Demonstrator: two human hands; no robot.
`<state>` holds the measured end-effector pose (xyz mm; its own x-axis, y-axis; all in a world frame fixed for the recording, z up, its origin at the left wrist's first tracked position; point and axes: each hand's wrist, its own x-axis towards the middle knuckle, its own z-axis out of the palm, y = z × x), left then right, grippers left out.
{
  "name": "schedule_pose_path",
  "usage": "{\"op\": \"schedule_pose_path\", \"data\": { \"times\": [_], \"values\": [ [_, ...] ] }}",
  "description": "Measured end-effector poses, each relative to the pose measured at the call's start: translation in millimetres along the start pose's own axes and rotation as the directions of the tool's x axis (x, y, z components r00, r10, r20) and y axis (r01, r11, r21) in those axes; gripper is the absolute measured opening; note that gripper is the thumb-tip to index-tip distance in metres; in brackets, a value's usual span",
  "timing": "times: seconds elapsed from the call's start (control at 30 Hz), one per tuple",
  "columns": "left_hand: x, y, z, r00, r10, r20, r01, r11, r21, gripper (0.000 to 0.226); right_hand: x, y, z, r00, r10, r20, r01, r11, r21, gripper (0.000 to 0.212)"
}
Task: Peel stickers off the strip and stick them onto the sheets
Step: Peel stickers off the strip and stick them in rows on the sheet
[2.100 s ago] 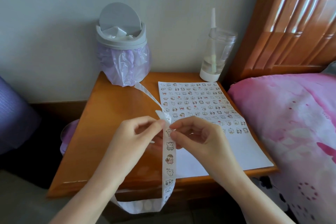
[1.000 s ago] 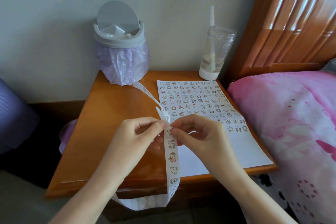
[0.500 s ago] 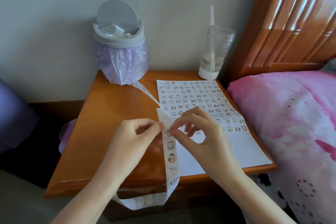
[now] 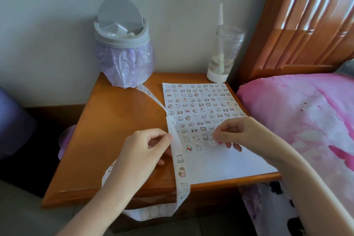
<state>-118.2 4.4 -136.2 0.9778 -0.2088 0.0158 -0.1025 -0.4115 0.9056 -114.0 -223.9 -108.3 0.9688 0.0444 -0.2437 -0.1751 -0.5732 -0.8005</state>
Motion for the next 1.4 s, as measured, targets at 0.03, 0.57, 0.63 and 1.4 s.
{"op": "schedule_pose_path", "data": {
  "times": [0.03,0.57,0.63,1.4],
  "values": [
    [0,-1,1,1.0,0.0,0.0,0.0,1.0,0.009,0.014,1,1,2,1.0,-0.002,0.009,0.002,1.0,-0.011,0.007],
    [2,-12,2,1.0,-0.01,0.001,0.01,0.997,0.073,0.014,6,6,12,0.999,-0.037,-0.03,0.036,0.999,-0.037,0.003],
    [2,-12,2,1.0,-0.009,0.002,0.009,0.997,0.083,0.014,6,6,13,0.999,-0.039,-0.036,0.038,0.999,-0.039,0.004],
    [1,-12,2,1.0,0.005,0.006,-0.005,0.995,0.102,0.012,13,17,22,0.991,-0.082,-0.11,0.07,0.991,-0.11,0.006]
  ]
}}
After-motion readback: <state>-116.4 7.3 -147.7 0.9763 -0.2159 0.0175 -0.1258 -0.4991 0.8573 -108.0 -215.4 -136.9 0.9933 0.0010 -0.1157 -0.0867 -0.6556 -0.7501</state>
